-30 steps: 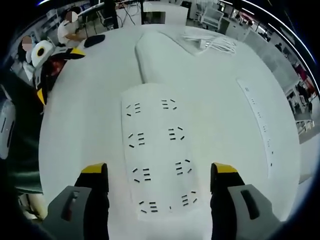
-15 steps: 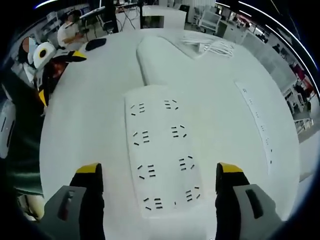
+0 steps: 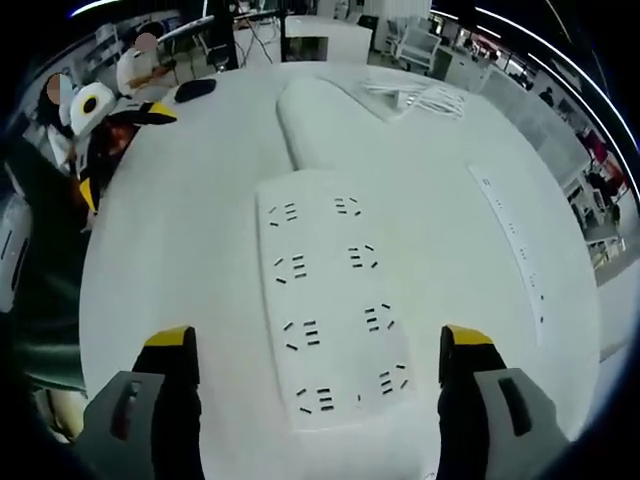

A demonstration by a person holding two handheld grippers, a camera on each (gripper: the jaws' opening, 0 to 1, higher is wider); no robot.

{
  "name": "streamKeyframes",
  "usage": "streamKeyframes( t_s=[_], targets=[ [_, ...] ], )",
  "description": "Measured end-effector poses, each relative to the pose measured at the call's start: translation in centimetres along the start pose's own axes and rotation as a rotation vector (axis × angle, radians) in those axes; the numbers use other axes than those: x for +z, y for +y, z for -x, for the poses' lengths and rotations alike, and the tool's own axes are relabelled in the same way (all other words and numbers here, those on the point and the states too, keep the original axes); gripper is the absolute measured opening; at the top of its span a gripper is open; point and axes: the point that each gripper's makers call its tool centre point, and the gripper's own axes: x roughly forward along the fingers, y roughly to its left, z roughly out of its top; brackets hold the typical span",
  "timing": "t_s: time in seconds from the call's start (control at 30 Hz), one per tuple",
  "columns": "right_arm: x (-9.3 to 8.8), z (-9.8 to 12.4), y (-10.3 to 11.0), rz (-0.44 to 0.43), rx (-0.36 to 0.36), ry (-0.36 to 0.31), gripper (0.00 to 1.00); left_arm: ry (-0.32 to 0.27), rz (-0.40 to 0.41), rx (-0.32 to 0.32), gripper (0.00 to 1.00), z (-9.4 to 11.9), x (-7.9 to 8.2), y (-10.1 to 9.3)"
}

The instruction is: Straighten the power strip on the desk, plug the charger into it

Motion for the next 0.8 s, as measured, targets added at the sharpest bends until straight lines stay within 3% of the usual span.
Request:
streamKeyframes(
  t_s=[0.23, 0.47, 0.8],
  targets=[
    [-0.1, 0.5, 0.5, 0.004, 0.000, -0.013, 1.00, 0.002, 0.001, 0.004, 1.00, 0.1, 0.0, 0.0],
    [0.0, 1.0, 0.1, -0.031, -0.026, -0.079, 1.00, 0.003, 0.000, 0.006, 1.00, 0.1, -0.1, 0.0],
    [-0.6, 1.4, 0.2, -0.051, -0.051, -0.122, 1.00, 0.003, 0.001, 0.005, 1.00, 0.0, -0.2, -0.2]
  ],
)
